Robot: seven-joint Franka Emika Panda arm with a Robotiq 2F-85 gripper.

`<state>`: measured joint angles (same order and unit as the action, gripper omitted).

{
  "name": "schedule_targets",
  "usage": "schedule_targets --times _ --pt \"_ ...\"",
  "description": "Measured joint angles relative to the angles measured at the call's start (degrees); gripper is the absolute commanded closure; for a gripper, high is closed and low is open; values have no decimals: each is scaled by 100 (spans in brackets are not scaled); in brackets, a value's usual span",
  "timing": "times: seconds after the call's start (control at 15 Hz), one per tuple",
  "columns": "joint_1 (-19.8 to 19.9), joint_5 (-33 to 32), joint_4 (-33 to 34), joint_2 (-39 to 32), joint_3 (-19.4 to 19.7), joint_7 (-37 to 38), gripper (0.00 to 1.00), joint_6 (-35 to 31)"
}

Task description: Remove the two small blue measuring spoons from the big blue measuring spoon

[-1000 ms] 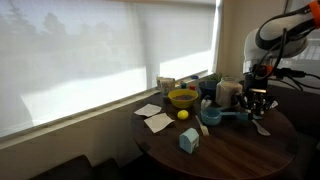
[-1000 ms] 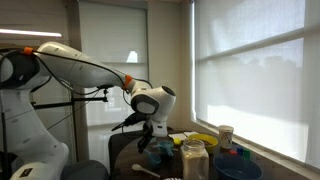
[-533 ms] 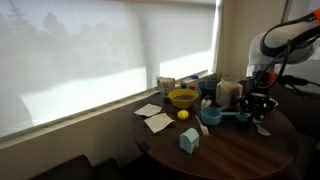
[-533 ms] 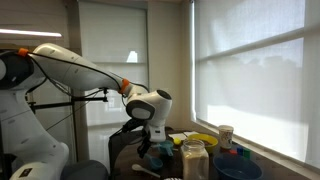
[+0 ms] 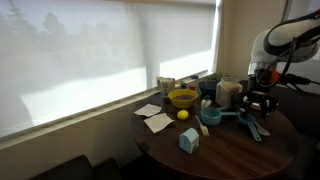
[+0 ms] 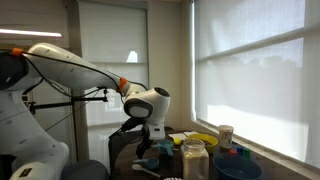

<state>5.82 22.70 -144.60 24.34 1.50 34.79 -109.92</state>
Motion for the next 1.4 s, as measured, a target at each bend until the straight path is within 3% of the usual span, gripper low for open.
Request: schedule_targets --times 0.53,1.2,1.4 --pt "124 -423 89 725 -1 -134 0 482" --pt "124 -454 153 737 -13 -235 0 505" --pt "123 -989 219 641 -154 -469 0 585"
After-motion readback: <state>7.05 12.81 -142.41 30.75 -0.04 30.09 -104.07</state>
